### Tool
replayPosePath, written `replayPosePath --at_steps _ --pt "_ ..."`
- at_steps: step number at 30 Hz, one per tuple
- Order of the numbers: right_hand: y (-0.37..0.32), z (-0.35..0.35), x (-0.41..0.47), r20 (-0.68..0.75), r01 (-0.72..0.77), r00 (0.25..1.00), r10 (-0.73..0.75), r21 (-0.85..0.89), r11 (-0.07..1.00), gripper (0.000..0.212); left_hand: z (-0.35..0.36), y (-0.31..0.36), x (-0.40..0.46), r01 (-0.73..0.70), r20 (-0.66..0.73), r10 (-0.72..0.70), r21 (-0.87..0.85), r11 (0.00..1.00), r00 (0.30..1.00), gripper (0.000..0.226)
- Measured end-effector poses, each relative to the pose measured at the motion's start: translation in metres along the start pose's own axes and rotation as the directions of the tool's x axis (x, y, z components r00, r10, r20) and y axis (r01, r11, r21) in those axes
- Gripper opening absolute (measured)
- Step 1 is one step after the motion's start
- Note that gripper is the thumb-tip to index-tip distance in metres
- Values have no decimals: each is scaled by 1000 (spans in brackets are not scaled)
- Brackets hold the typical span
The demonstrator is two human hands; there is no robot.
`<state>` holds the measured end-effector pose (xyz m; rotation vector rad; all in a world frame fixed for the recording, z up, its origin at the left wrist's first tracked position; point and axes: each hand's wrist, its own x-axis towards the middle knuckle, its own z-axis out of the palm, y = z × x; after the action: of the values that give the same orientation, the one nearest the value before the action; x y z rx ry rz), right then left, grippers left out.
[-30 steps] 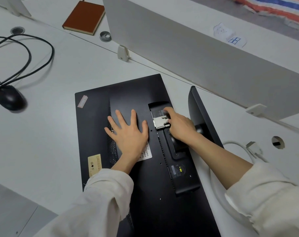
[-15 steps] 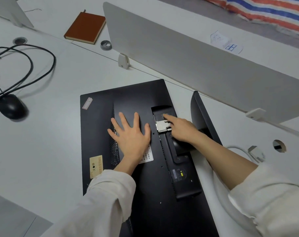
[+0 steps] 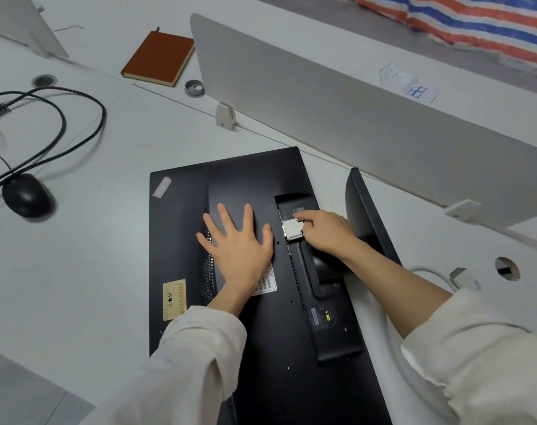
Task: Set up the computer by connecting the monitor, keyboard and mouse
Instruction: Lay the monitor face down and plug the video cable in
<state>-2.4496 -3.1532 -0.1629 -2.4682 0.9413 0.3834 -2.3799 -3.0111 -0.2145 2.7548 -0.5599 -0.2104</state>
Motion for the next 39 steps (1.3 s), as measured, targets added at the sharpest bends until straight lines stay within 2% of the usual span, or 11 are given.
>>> replayPosePath --at_steps 2,5,7,13,20,25,30,37,39 --pt "3 2 0 -2 -24 1000 24 60 998 44 0 0 0 -1 -6 1 -7 1000 1000 55" --pt "4 2 1 -20 -96 994 103 211 973 25 0 0 0 2 1 -2 -5 1000 1000 58" --pt "2 2 1 -21 -104 994 111 215 971 17 0 0 0 5 7 -5 -4 1000 1000 59" --pt "1 6 0 -22 -114 992 121 203 973 14 1 2 -1 -4 -6 4 5 1000 1000 59" --pt "-1 8 -5 -86 -44 995 49 54 998 15 3 0 0 -17 -16 17 13 1000 1000 63" --pt "2 9 -5 -111 -3 994 7 38 999 13 4 -1 0 -22 -23 23 11 1000 999 61" --pt "0 9 -5 -125 59 990 -69 -80 995 26 4 -1 0 -20 -4 20 2 1000 1000 59" --pt "1 6 -3 -54 -5 999 6 4 1000 41 1 -1 4 -16 27 16 -23 1000 1000 56" --pt "2 2 -2 -8 -41 999 42 75 996 44 -5 0 11 -119 -47 116 -65 991 992 46"
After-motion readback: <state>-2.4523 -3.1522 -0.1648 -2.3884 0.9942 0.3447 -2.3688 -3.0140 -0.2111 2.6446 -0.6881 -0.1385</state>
